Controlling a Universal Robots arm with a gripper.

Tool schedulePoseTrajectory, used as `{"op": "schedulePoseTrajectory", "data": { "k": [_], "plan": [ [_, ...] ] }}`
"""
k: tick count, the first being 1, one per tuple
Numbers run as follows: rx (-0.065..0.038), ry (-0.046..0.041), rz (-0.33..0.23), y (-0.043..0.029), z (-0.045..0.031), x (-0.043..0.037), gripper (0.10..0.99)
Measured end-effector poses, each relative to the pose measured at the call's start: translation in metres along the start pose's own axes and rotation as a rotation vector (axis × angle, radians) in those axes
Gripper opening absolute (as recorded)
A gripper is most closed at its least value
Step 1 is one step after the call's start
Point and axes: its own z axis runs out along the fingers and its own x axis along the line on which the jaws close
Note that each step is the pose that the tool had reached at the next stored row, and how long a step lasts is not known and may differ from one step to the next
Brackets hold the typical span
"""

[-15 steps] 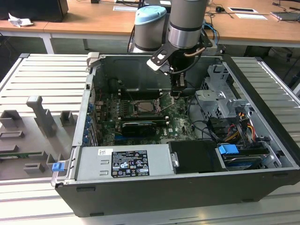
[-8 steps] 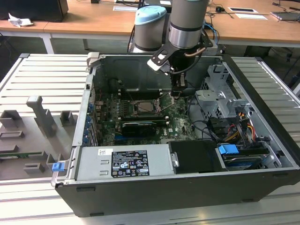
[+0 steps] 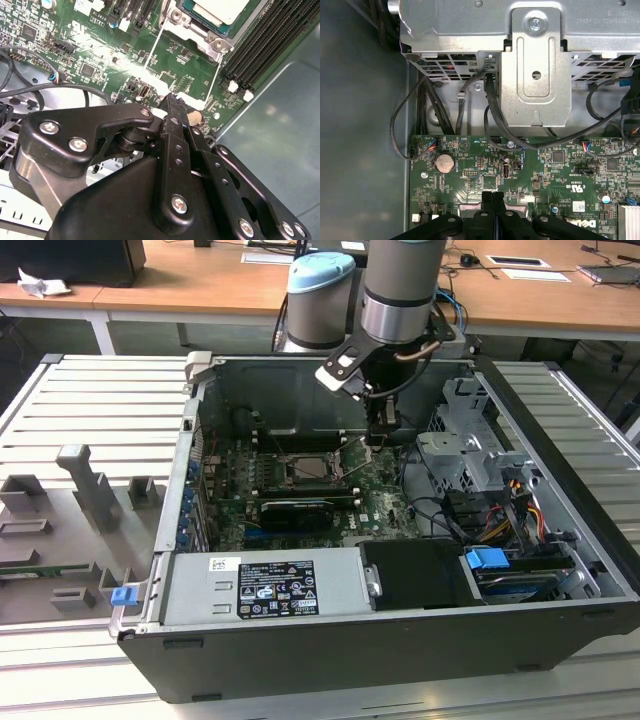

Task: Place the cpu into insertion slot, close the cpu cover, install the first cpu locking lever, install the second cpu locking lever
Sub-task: 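Close the cpu cover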

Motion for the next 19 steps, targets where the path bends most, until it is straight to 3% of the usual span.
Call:
{"op": "schedulePoseTrajectory", "data": {
  "k": [9,19],
  "plan": [
    [0.0,0.0003,-0.006,0.0075,0.0016,-0.0001,0.106],
    [0.0,0.0002,-0.006,0.0107,0.003,-0.0001,0.106]
  ]
}}
